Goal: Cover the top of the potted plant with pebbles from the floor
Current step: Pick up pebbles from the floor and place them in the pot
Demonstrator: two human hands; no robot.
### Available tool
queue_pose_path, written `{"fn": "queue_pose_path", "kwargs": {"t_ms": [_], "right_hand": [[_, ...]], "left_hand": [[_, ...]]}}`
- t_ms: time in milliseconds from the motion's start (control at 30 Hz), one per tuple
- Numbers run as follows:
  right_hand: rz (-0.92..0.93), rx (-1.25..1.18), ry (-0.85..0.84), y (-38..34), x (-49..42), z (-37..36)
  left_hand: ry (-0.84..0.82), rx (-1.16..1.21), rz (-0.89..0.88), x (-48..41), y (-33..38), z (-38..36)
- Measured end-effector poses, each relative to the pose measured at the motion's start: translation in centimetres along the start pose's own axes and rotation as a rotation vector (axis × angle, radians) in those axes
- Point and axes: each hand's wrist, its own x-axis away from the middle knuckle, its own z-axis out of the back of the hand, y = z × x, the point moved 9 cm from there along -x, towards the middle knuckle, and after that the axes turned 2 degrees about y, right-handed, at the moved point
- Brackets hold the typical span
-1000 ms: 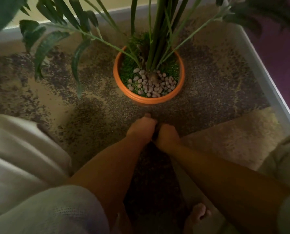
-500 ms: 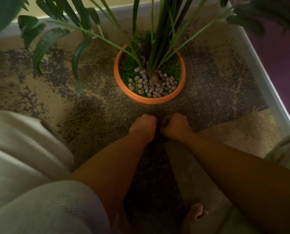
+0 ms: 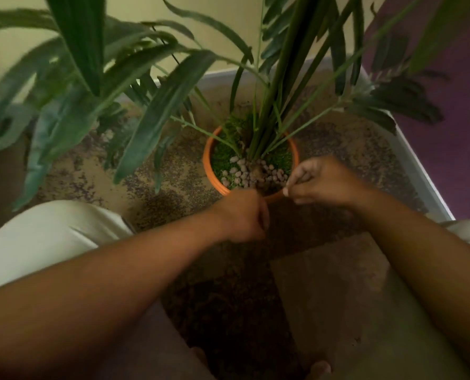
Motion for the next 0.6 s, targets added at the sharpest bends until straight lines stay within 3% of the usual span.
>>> {"fn": "queue_pose_path", "kwargs": {"t_ms": [67,200,267,433,600], "right_hand": [[0.020,-0.089,0.076,-0.5,-0.7,0.9],[0.030,-0.089,0.152,-0.7,-1.9,0.7],[0.033,-0.088,0.179,-0.7,-2.1,0.5],[0.058,-0.090,0.211,-0.9,-2.2,0.0],[0.067,-0.122,0.177,-1.0,-2.0,-0.3]], "left_hand": [[0.125,0.125,0.105,0.7,-2.4,3.4],[0.366,0.702,0.299,1.5,-6.6,6.6],[0.442,0.855,0.336,1.4,-7.0,6.8],[0.588,0.972,0.402,1.5,-7.6,6.8],[0.520,1.076,0.377,0.9,-7.4,6.2]]}}
